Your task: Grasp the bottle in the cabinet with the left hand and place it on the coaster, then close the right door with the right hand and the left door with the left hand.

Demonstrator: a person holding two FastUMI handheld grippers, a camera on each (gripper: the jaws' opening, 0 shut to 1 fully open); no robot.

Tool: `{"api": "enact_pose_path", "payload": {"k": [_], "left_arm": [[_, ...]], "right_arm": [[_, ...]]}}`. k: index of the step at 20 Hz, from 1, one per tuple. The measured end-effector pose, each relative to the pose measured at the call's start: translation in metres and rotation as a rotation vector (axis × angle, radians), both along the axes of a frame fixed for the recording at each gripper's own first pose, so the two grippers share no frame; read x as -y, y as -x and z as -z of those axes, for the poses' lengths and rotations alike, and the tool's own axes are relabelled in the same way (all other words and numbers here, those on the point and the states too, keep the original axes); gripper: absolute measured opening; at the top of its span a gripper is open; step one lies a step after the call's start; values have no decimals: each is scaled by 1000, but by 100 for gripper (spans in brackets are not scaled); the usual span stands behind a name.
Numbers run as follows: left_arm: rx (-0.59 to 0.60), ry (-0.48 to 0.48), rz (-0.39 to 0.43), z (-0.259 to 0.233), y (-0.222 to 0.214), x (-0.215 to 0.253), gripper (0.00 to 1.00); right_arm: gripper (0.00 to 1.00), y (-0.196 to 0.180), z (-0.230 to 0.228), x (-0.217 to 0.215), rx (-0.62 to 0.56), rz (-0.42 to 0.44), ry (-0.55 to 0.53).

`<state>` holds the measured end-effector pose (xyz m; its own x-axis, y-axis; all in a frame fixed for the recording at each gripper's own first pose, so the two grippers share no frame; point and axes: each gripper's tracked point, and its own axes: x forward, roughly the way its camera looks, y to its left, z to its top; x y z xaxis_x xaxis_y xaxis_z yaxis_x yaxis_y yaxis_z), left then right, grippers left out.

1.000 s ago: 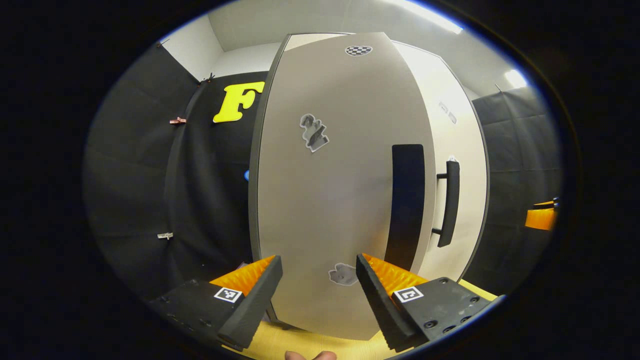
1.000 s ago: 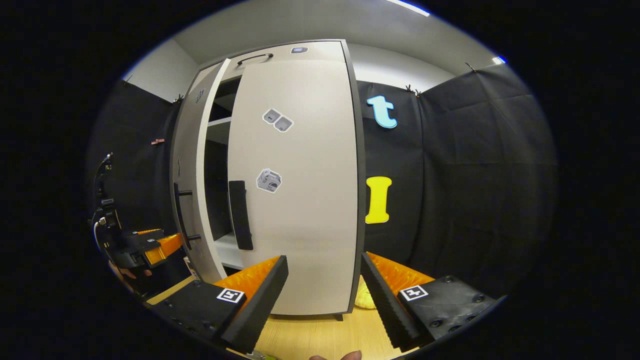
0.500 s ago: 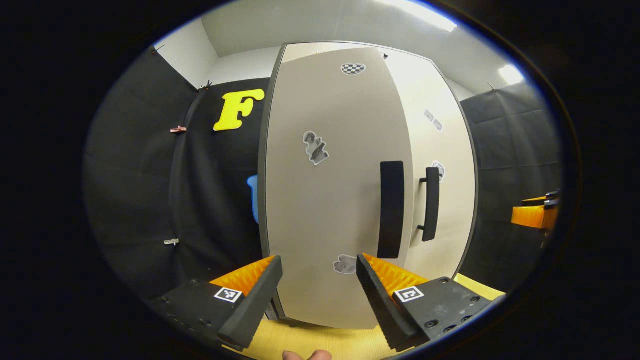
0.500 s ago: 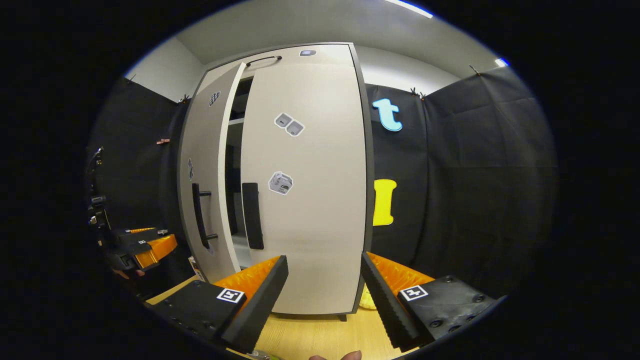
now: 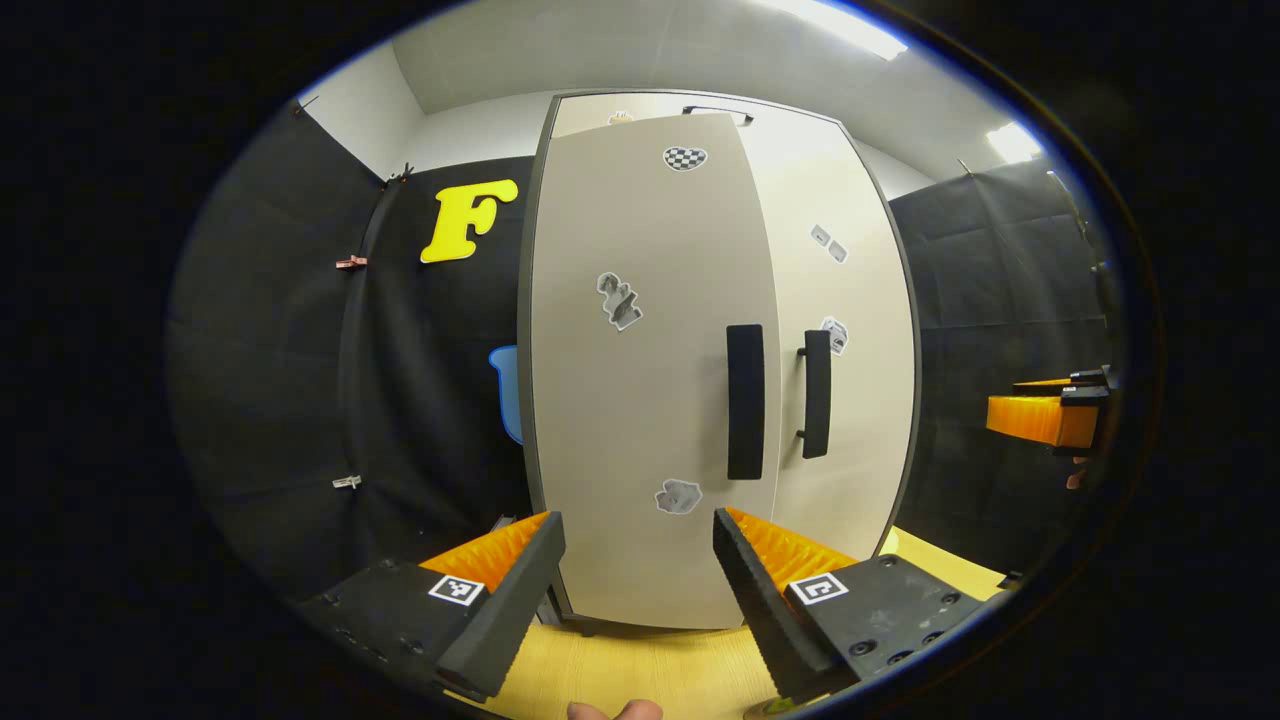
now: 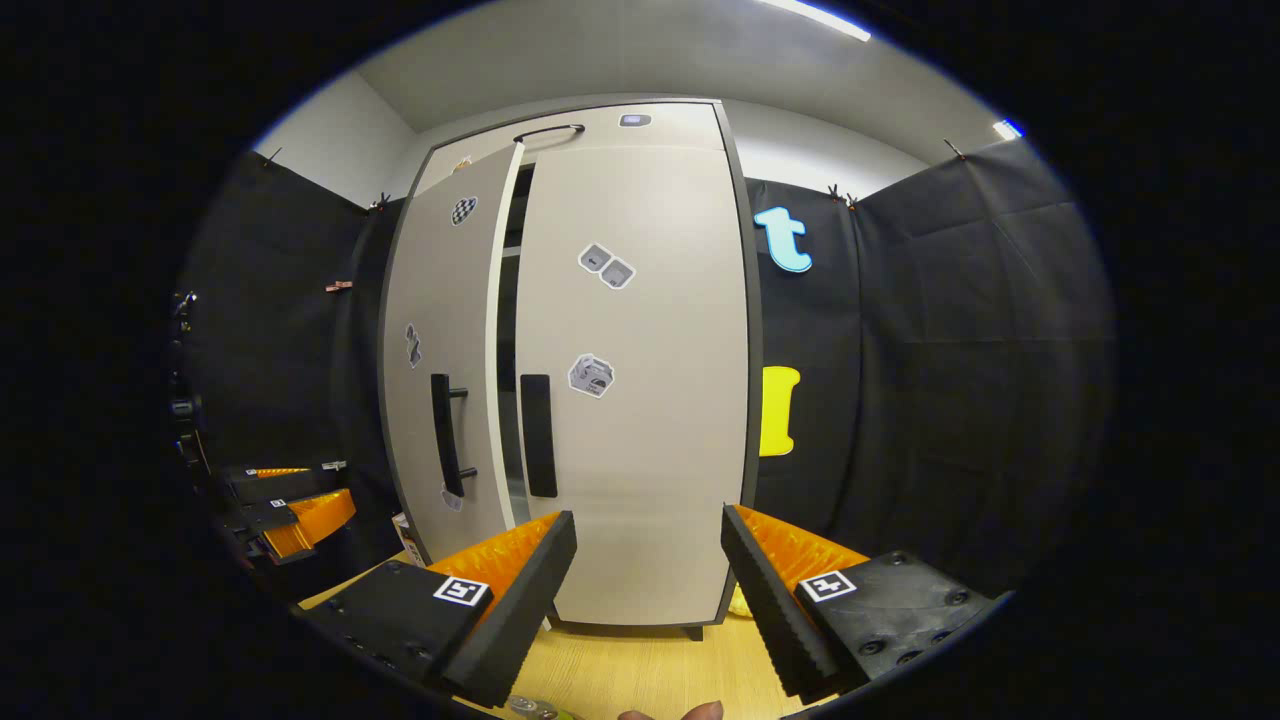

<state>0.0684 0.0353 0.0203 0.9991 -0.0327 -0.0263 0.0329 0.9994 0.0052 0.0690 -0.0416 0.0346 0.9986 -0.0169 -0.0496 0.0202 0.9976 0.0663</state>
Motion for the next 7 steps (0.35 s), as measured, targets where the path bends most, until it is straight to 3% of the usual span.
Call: {"api": "enact_pose_path", "payload": {"k": [7], "left_arm": [[1,8,-27,-2,27,-10,95]], "right_arm": [[96,14,-2,-12,13,12,23]]}}
